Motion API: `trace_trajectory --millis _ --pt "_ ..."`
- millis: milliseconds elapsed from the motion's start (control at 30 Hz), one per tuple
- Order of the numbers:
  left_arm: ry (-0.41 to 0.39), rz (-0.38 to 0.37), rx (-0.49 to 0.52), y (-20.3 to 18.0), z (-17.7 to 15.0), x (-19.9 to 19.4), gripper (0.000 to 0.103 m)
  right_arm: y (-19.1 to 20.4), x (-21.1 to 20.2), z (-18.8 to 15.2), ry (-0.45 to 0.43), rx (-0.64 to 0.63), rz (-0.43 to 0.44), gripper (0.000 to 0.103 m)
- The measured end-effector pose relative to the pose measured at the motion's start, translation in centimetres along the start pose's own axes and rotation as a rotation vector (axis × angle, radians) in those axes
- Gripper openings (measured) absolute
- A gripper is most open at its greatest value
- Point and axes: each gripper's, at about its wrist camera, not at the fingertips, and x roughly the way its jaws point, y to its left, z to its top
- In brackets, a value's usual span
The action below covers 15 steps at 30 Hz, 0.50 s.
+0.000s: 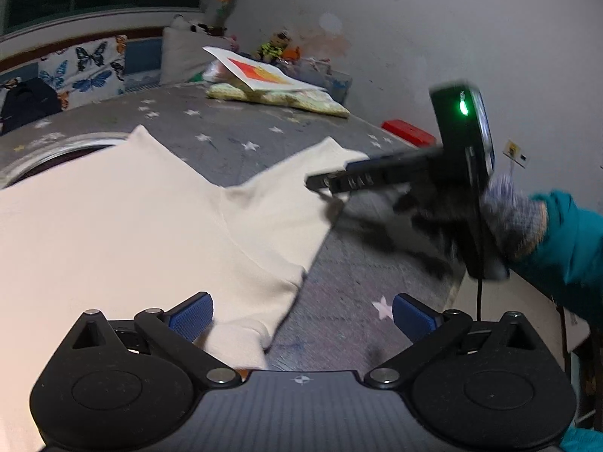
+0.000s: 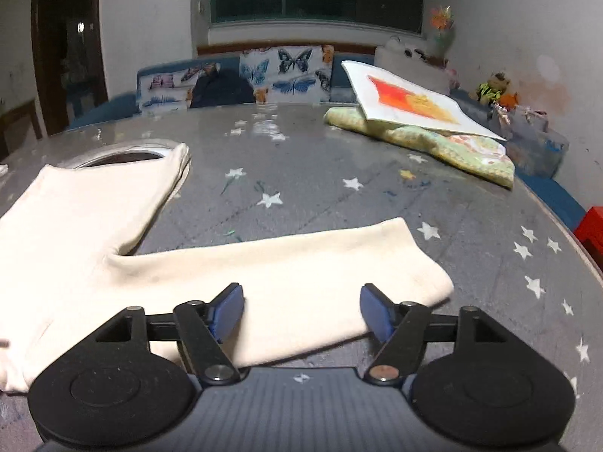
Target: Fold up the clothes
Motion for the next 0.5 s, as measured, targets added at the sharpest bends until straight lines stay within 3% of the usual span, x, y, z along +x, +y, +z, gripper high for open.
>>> trace_trajectory --millis 133,233,500 --pt "-0.034 0.046 -0.024 0.7 0.5 -1.3 0.103 0.5 -0.7 0.4 -0.009 0.004 -0.003 0.073" --pt "-0.055 0.114 -0.041 1.5 0.9 -2.0 0.103 1.6 -1.4 1.0 -0.041 -0.007 0.020 0.083" --pt "-0.079 0.338 -0.123 5.3 0.6 -4.1 0.103 7.1 -1.0 2.1 -0.067 -0.052 0.173 0.089"
